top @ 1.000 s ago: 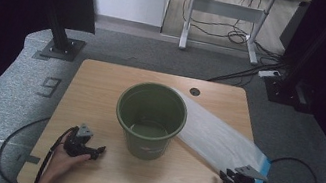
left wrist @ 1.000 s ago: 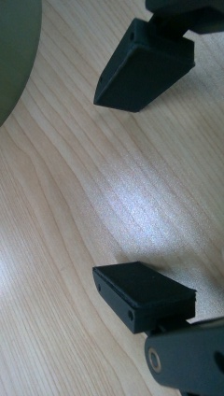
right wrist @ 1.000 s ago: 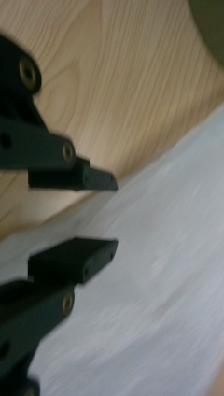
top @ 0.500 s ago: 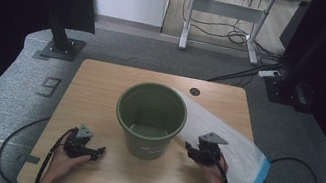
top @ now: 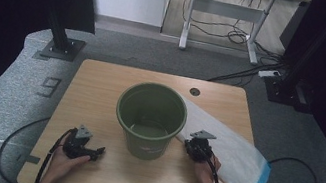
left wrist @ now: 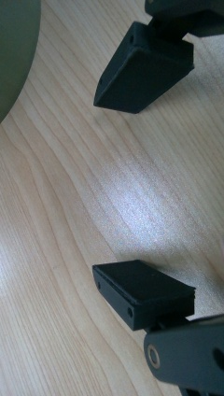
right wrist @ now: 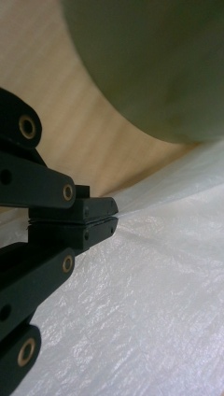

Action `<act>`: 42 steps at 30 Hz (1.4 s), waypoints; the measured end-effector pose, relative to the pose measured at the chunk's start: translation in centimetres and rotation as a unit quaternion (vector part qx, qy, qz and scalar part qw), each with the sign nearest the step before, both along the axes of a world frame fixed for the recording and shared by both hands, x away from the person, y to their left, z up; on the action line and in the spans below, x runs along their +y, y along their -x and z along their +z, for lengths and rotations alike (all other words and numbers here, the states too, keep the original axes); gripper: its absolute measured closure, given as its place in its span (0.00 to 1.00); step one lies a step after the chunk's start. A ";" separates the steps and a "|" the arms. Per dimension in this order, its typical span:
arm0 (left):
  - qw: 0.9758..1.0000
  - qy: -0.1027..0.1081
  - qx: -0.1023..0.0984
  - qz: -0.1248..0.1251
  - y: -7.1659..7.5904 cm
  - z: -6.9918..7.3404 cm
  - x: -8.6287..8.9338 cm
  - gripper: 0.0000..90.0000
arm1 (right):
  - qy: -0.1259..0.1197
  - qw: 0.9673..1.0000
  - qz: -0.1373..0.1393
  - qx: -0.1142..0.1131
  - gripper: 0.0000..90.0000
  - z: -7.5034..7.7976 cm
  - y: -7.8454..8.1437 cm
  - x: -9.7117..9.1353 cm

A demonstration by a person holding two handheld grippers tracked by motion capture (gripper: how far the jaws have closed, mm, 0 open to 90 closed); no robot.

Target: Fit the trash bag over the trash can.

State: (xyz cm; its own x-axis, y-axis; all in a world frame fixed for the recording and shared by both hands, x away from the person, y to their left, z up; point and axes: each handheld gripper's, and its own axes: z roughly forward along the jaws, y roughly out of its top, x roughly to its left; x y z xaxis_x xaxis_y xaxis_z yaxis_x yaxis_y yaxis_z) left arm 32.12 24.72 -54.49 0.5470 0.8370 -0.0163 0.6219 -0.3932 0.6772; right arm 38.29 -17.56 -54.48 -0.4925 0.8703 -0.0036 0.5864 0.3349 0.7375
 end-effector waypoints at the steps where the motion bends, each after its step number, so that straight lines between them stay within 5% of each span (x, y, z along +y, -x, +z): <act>1: 1.000 0.000 0.000 0.000 0.0 0.0 0.0 0.19 | -0.005 1.000 0.002 -0.001 0.98 -0.1 0.4 -0.2; 8: 1.000 0.000 0.000 0.006 0.2 0.0 0.0 0.19 | -0.023 1.000 0.011 -0.008 0.92 -0.5 4.6 -1.1; 10: 1.000 0.000 0.000 0.005 0.1 0.0 0.0 0.19 | -0.024 1.000 0.013 -0.006 0.81 -0.4 5.1 -1.3; 13: 1.000 0.001 0.001 0.005 0.1 0.0 0.0 0.18 | -0.030 0.999 0.002 -0.016 0.55 0.5 4.6 -1.1; 15: 1.000 0.000 0.001 0.005 0.1 0.0 0.0 0.18 | -0.042 0.999 0.007 -0.023 0.52 1.1 3.9 -0.5; 19: 1.000 0.001 0.001 0.004 0.1 0.0 0.0 0.18 | -0.025 0.999 0.014 -0.032 0.46 1.2 2.1 1.6; 24: 1.000 0.002 0.002 0.004 0.1 0.0 0.1 0.18 | -0.010 1.000 0.007 -0.021 0.47 0.5 0.4 2.9; 30: 1.000 0.002 0.002 0.004 0.1 0.0 0.1 0.18 | 0.002 1.000 0.012 -0.010 0.59 -0.3 -0.2 2.9; 35: 1.000 0.000 0.001 0.004 0.1 0.0 0.0 0.18 | -0.014 1.000 0.017 -0.016 0.60 -0.6 -0.2 2.6; 42: 1.000 -0.001 0.000 0.004 0.1 0.0 0.0 0.18 | -0.022 0.999 -0.017 -0.022 0.83 -0.7 -0.4 1.9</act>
